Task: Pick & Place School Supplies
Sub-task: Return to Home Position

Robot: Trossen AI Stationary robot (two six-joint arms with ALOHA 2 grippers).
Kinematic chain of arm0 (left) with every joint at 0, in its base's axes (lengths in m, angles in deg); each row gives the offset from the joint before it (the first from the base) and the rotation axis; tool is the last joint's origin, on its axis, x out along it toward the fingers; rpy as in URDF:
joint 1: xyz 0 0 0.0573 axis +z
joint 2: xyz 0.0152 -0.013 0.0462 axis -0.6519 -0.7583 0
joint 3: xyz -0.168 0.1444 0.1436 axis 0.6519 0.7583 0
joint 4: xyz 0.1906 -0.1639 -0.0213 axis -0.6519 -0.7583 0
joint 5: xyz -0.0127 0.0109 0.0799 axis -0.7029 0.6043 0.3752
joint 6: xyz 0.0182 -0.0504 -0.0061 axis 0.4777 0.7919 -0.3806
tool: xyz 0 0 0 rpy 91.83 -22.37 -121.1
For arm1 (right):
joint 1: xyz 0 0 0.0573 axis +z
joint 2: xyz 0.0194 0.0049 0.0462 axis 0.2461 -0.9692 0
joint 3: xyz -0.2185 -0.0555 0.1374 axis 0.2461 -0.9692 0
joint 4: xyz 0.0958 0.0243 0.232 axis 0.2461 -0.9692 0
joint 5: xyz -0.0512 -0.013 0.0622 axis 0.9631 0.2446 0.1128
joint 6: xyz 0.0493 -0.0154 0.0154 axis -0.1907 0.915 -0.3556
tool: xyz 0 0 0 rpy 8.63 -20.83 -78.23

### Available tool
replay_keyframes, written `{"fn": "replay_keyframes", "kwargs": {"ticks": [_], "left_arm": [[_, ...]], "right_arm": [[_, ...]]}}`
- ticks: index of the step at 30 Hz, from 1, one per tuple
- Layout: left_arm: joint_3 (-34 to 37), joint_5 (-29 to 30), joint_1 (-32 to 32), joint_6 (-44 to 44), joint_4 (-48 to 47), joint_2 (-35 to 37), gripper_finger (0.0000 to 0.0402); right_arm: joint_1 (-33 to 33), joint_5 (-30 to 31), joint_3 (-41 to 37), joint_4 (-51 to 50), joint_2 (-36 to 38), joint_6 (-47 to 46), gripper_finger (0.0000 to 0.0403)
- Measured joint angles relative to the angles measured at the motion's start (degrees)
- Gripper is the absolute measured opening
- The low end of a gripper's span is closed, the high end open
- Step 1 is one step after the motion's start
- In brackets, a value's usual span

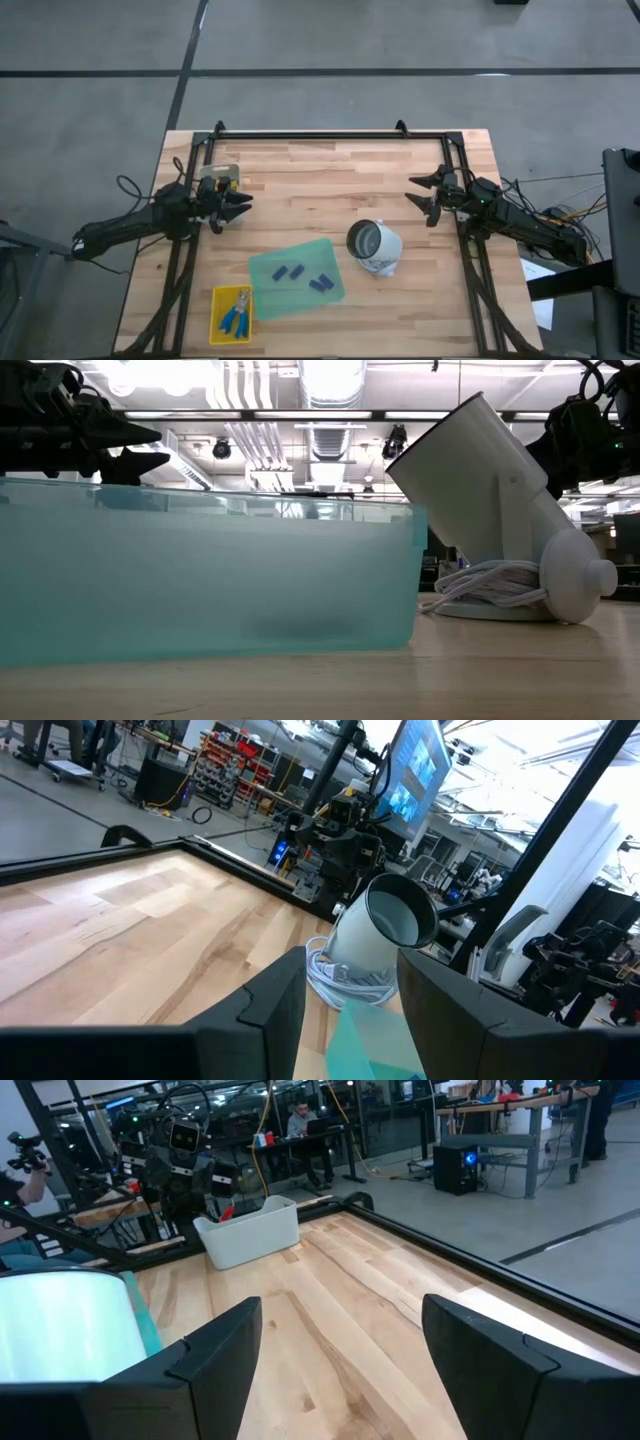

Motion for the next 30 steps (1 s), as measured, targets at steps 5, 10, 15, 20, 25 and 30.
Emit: {"fn": "replay_keyframes", "kwargs": {"ticks": [5,10,15,20,25,30], "left_arm": [[-0.02,-0.11,0.0,0.0,0.52,-0.02,0.0163],[-0.02,-0.15,0.0,0.0,0.57,-0.02,0.0163],[-0.02,-0.15,0.0,0.0,0.62,-0.02,0.0163],[-0.04,-0.15,0.0,0.0,0.66,0.0,0.0163],[-0.04,-0.14,0.0,0.0,0.7,-0.02,0.0163],[-0.04,-0.13,0.0,0.0,0.72,-0.02,0.0163]], "right_arm": [[0.0,0.0,0.0,0.02,0.0,0.0,0.0274],[0.0,0.0,0.0,0.02,0.0,0.0,0.0269],[-0.01,0.0,0.0,0.01,0.0,0.0,0.0265],[-0.02,0.0,0.0,0.02,0.0,0.0,0.0269],[-0.02,-0.02,0.0,0.01,0.0,0.0,0.0274],[0.0,0.0,0.0,0.0,0.0,0.0,0.0271]]}}
